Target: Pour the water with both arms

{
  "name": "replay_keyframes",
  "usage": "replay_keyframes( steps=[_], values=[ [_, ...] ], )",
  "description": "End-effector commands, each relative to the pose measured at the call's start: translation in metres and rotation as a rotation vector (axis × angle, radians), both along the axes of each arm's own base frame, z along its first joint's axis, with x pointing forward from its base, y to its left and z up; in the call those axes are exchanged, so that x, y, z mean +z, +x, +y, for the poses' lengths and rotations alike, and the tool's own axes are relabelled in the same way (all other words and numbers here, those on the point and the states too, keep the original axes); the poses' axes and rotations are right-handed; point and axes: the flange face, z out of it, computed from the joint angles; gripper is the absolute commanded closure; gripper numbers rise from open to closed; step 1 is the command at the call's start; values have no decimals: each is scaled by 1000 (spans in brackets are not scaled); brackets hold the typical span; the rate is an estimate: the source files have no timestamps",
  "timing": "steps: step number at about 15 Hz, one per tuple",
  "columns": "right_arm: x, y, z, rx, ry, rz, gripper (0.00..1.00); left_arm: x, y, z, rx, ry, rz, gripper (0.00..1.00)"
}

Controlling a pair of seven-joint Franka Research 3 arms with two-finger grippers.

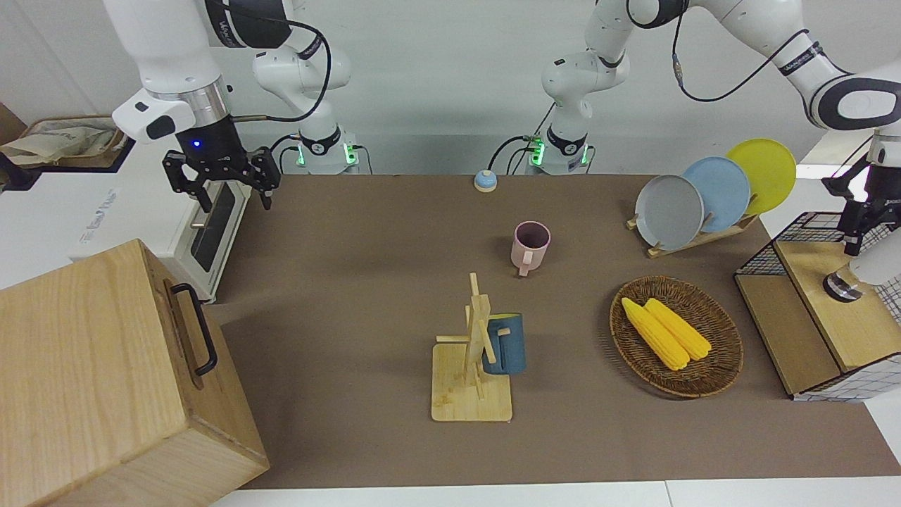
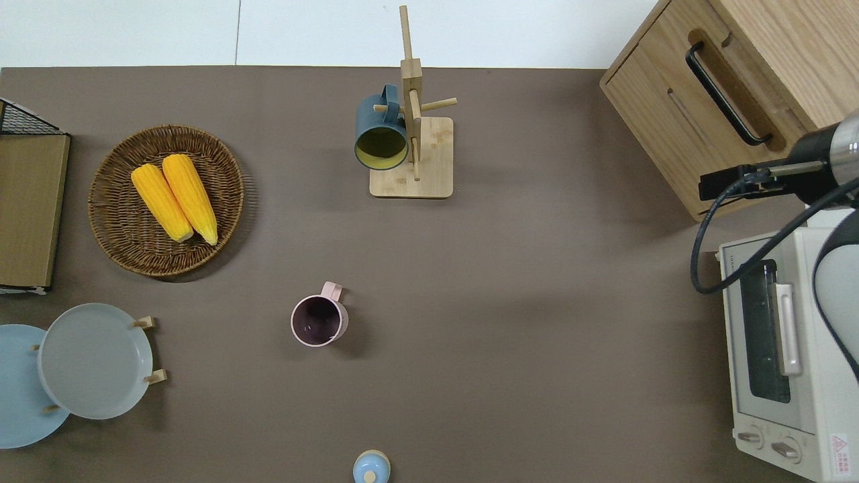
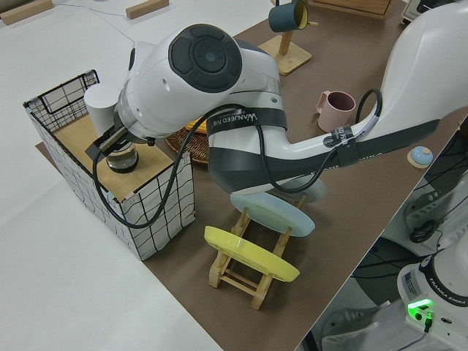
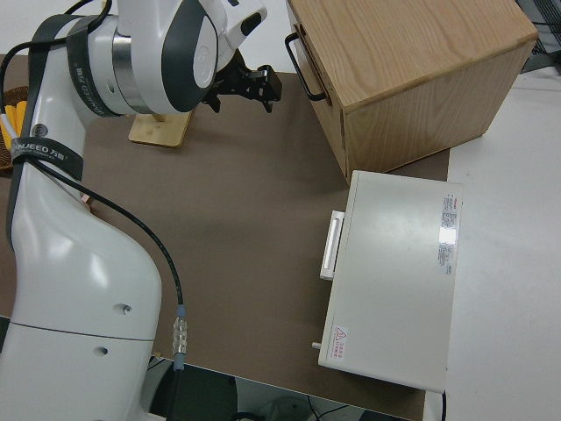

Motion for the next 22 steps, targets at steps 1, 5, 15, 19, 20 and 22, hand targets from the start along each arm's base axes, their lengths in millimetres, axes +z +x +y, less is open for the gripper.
replay_keyframes(
  steps=[1,5,15,19,20,22],
  values=[
    [3,-2,0,12,19,4,9,25,-14,-13,6,-10,121,0],
    [3,-2,0,12,21,4,9,51,-21,-42,-2,2,241,0],
    [2,-2,0,12,19,6,9,114,-33,-185,9,15,458,0],
    [3,-2,0,12,19,4,9,115,-31,-233,-1,-10,521,0],
    [3,-2,0,12,21,4,11,115,-31,-243,-13,-9,532,0],
    [3,-2,0,12,19,4,11,118,-33,-262,-35,-8,550,0]
  ],
)
